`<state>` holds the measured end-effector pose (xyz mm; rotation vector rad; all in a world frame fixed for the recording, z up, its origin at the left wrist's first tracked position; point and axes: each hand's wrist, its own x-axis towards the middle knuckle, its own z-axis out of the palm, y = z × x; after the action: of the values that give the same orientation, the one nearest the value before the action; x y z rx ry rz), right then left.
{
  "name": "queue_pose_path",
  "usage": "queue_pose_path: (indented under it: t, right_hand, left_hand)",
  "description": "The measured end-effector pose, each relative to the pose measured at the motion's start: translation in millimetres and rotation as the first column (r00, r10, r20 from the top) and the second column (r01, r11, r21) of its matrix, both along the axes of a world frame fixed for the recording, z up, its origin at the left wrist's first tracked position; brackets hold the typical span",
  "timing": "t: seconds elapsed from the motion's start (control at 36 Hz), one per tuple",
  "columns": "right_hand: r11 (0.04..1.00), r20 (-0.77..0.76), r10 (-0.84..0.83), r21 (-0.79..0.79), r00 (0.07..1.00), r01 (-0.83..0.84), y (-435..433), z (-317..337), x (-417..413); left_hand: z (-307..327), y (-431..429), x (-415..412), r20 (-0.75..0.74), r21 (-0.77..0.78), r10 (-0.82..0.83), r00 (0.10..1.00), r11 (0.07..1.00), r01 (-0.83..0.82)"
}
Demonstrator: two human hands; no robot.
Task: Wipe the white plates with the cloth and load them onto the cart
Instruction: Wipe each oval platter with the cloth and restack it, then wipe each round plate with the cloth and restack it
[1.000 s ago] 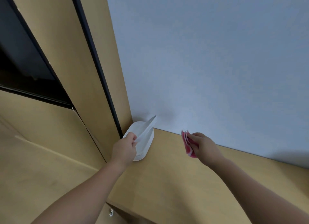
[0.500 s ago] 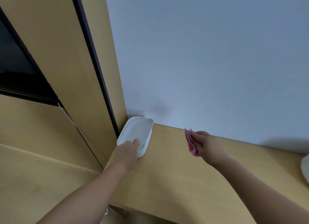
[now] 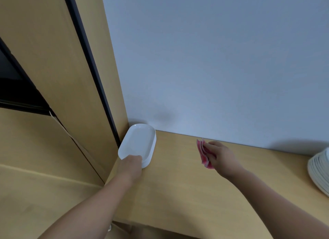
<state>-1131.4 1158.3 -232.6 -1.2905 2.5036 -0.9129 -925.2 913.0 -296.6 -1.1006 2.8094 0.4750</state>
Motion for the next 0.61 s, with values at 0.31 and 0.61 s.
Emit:
queue_pose_path:
  t: [0.31, 0.61]
  right_hand:
    - [0.992, 0.084, -0.110, -0.049, 0.990, 0.114, 50.3, 6.2, -11.2]
    - [0.949, 0.003, -0.312, -0.053, 0.950, 0.312, 199.8, 25.8, -49.4]
  left_hand:
    - [19.6, 55.6, -60.7, -0.181, -0.035, -0.211, 0.961, 0.977, 0.209]
    - [27.2, 184.7, -164.6, -0.243, -0.122, -0.469, 0.849, 0.883, 0.453]
